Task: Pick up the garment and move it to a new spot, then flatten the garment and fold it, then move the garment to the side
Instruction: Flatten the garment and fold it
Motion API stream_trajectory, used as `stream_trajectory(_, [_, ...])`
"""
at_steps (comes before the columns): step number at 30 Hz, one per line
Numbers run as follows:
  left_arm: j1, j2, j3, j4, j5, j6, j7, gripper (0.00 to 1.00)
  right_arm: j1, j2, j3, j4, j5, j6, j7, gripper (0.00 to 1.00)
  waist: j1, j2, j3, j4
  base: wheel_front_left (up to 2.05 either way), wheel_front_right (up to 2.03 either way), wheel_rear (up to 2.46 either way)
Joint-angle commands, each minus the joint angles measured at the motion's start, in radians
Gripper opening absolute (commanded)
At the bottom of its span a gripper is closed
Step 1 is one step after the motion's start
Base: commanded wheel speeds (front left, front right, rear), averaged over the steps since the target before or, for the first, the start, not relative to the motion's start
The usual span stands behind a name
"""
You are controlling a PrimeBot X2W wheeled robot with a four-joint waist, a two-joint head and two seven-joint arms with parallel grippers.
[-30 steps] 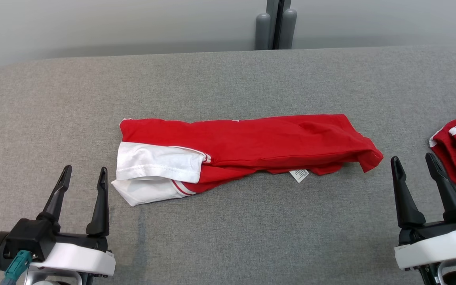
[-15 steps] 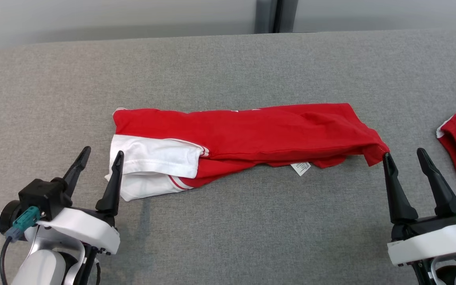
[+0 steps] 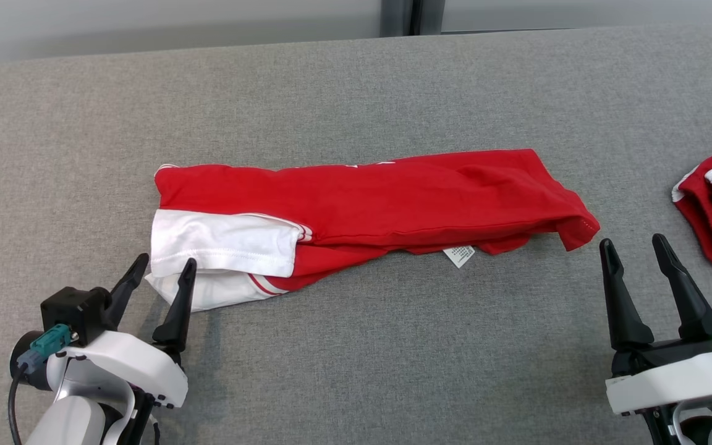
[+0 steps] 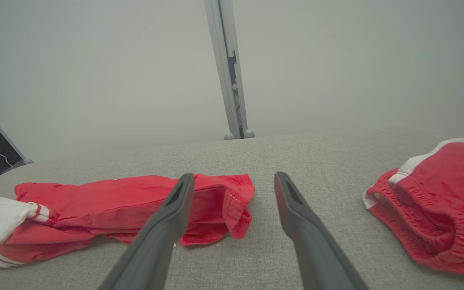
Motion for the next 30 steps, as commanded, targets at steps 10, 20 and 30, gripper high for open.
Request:
stream_trajectory(10, [0.031, 0.020, -0.030, -0.046, 0.034, 0.001, -0.014, 0.00, 0.001, -0.003, -0.021, -0.007, 0.008, 0.000, -0.004, 1.00, 0.0000, 0.0000, -0.006, 0.017, 0.00, 0.00, 0.00])
stream_trajectory(20, [0.018, 0.031, -0.020, -0.089, 0.049, 0.024, -0.045, 0.00, 0.002, -0.003, -0.025, -0.011, -0.011, 0.000, 0.008, 1.00, 0.0000, 0.0000, 0.000, 0.016, 0.00, 0.00, 0.00])
stream_trajectory(30, [-0.001, 0.042, -0.022, -0.139, 0.059, 0.041, -0.051, 0.00, -0.078, -0.023, 0.002, 0.139, 0.019, 0.000, 0.011, 1.00, 0.0000, 0.0000, 0.033, 0.037, 0.00, 0.00, 0.00])
